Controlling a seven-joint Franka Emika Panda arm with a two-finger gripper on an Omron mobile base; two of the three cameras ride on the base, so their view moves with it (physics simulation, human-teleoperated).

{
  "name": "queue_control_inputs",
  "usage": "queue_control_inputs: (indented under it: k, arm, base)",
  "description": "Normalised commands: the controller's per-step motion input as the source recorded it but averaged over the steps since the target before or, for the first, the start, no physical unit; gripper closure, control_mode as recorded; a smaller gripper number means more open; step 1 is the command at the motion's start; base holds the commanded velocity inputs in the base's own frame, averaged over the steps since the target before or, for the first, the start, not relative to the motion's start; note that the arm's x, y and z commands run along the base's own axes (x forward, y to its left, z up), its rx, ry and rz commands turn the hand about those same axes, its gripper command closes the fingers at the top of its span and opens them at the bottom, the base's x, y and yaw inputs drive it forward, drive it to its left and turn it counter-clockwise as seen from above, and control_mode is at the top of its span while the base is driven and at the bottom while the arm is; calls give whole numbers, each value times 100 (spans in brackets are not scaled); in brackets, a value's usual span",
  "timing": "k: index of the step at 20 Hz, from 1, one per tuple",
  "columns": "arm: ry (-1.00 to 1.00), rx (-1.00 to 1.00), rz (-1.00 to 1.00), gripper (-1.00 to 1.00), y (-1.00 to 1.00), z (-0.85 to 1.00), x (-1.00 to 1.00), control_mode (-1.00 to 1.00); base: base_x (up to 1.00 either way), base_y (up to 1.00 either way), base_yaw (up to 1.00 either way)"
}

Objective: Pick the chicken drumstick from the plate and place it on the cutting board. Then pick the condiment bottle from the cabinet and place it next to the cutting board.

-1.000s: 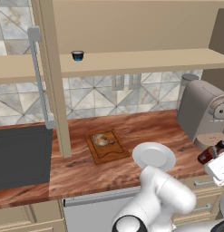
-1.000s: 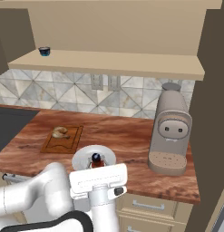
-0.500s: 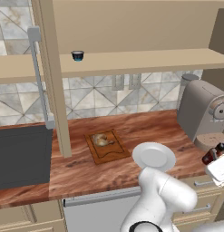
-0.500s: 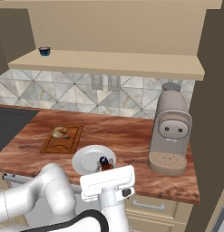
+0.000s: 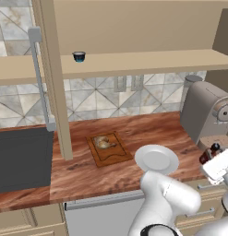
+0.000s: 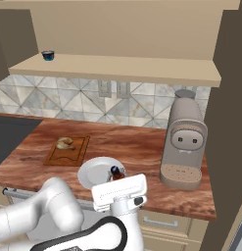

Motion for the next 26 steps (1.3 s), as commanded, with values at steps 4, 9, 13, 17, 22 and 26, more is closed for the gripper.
queue_control_inputs:
  k: [4,9,13,17,22,26]
  arm:
    - [5,4,-2,100,14,-16,25,-100]
    - [4,5,-1,100,12,-15,23,-100]
    - [5,4,-1,100,6,-16,23,-100]
    - [5,4,0,100,1,-17,22,-100]
    - [4,1,0,100,-1,-19,19,-100]
    - [0,0,0,100,-20,-26,13,-100]
  base:
    - [0,0,0]
    - [0,0,0]
    - [0,0,0]
    - [0,0,0]
    - [0,0,0]
    - [0,0,0]
